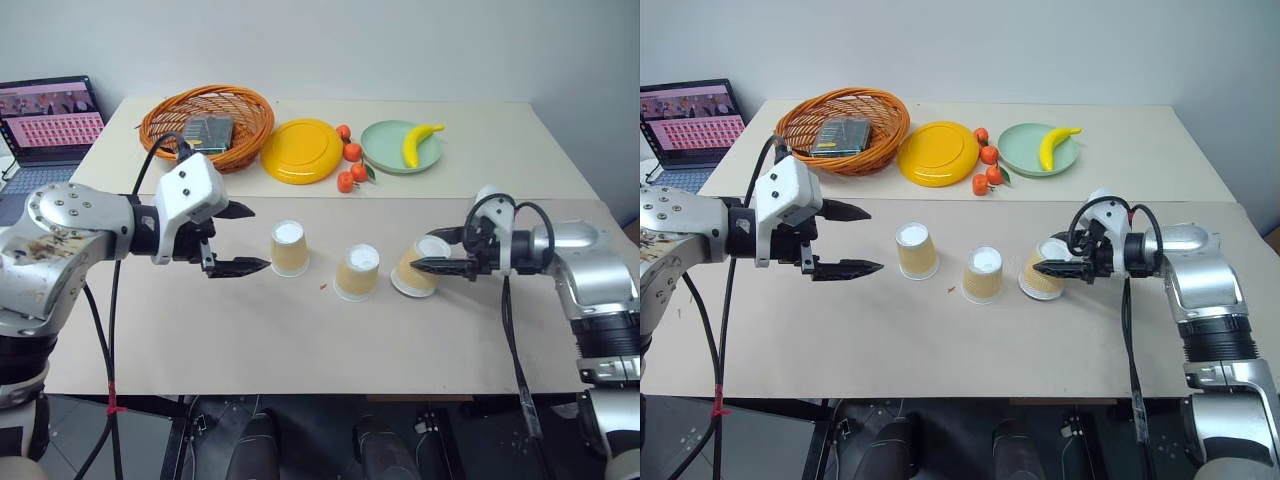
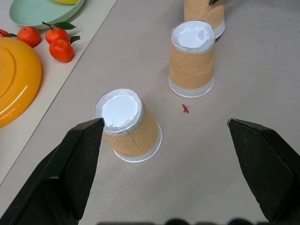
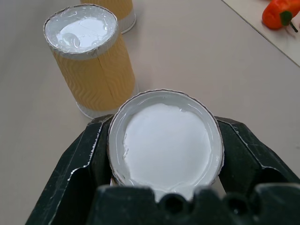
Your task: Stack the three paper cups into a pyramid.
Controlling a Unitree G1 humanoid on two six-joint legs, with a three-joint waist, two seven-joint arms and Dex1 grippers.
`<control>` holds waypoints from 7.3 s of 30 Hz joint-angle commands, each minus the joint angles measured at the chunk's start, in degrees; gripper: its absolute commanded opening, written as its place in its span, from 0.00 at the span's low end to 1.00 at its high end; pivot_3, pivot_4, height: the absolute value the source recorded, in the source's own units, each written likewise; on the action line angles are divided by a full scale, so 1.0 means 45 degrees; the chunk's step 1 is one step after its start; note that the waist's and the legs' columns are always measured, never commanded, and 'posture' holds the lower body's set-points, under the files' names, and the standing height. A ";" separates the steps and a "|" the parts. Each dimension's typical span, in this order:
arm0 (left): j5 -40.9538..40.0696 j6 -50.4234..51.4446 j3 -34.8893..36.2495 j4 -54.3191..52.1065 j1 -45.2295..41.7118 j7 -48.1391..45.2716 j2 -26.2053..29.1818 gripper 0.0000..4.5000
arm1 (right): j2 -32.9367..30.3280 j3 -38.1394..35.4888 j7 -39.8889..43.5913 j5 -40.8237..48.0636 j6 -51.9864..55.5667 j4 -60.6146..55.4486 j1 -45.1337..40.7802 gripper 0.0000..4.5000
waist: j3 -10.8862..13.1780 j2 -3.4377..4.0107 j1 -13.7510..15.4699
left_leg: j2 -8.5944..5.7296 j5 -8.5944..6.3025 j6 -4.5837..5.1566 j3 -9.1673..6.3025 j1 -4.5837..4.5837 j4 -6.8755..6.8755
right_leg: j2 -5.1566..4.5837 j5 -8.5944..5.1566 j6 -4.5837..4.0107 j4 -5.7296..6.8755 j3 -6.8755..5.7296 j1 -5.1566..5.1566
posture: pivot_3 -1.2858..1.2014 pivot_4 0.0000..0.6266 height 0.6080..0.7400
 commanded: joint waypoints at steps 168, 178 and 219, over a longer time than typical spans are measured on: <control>-0.0356 -0.1804 -0.1667 0.4452 -0.4625 0.1385 -0.9218 0.56 | -0.3561 -0.5097 -0.0964 0.5052 0.3294 -0.4479 0.2113 1.00 | -0.0003 -0.0012 0.0233 | -0.0015 0.0000 0.0000 -0.0012 -0.0010 0.0016 | -0.0007 0.0003 0.0009 -0.0009 -0.0001 0.0011 | 0.52 0.24 0.94; 0.0836 -0.3368 -0.2091 0.5424 -0.4132 0.1630 -0.9909 0.56 | -0.3784 -0.6285 -0.1610 0.5894 0.3963 -0.5806 0.3364 1.00 | -0.0003 -0.0012 0.0238 | -0.0018 0.0000 0.0001 -0.0015 -0.0010 0.0030 | -0.0008 0.0004 0.0011 -0.0010 -0.0001 0.0019 | 0.52 0.24 0.94; 0.1637 -0.3406 -0.2420 0.6219 -0.3425 0.1625 -1.0824 0.80 | -0.4032 -0.7144 -0.2710 0.6416 0.4277 -0.6636 0.4284 1.00 | -0.0003 -0.0011 0.0244 | -0.0021 0.0000 0.0001 -0.0017 -0.0012 0.0044 | -0.0008 0.0008 0.0020 -0.0009 0.0002 0.0025 | 0.52 0.24 0.94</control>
